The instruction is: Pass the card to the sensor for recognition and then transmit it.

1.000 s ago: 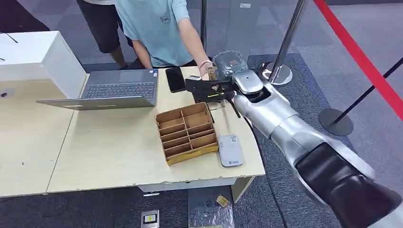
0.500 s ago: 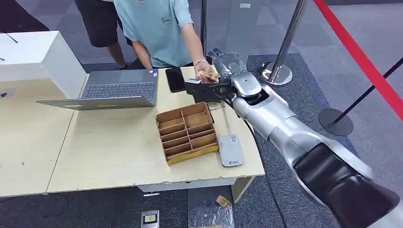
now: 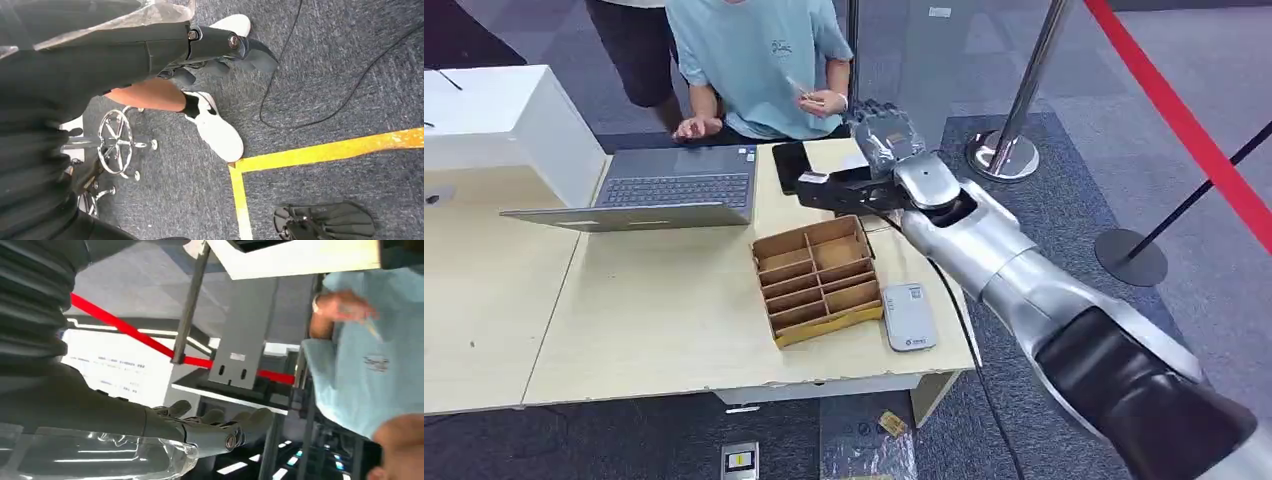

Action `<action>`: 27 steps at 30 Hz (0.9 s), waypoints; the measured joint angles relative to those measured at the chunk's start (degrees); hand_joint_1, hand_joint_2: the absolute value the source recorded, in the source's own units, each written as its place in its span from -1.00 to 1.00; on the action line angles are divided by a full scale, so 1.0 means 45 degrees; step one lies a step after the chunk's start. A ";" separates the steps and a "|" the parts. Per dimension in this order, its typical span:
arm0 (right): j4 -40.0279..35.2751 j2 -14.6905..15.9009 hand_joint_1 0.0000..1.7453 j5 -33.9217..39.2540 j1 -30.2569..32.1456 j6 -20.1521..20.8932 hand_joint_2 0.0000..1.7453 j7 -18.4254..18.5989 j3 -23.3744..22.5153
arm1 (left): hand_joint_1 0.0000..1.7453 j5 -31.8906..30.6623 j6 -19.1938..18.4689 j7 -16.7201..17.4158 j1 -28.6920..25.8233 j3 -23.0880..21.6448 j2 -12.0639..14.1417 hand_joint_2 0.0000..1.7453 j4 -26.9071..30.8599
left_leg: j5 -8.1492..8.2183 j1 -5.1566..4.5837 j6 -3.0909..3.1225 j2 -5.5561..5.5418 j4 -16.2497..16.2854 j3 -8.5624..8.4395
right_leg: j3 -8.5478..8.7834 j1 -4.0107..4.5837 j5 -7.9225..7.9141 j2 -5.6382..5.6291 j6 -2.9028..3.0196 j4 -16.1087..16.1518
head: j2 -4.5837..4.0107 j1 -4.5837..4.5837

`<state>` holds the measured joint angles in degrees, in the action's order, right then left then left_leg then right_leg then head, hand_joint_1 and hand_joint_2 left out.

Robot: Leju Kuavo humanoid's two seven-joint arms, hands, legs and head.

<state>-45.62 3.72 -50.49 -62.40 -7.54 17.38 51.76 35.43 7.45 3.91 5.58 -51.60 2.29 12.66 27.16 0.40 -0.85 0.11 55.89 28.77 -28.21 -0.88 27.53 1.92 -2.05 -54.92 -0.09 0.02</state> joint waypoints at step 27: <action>-0.2394 0.0034 -1.00 -0.0019 0.0778 0.0437 1.00 0.0238 0.0000 | -1.00 0.0082 0.0092 -0.0116 0.0004 -0.0024 0.0126 1.00 0.0000 | 0.0001 0.0000 0.0000 0.0004 0.0000 -0.0002 | -0.0003 0.0000 0.0000 -0.0002 0.0000 0.0001 | 0.0000 0.0010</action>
<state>-56.39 3.87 -50.58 -58.90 -5.57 18.45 51.76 35.80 7.87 3.39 5.60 -51.71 2.86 12.66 27.17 0.40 -0.85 0.13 55.89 28.76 -28.22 -0.88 27.54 1.92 -2.05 -54.92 -0.09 0.07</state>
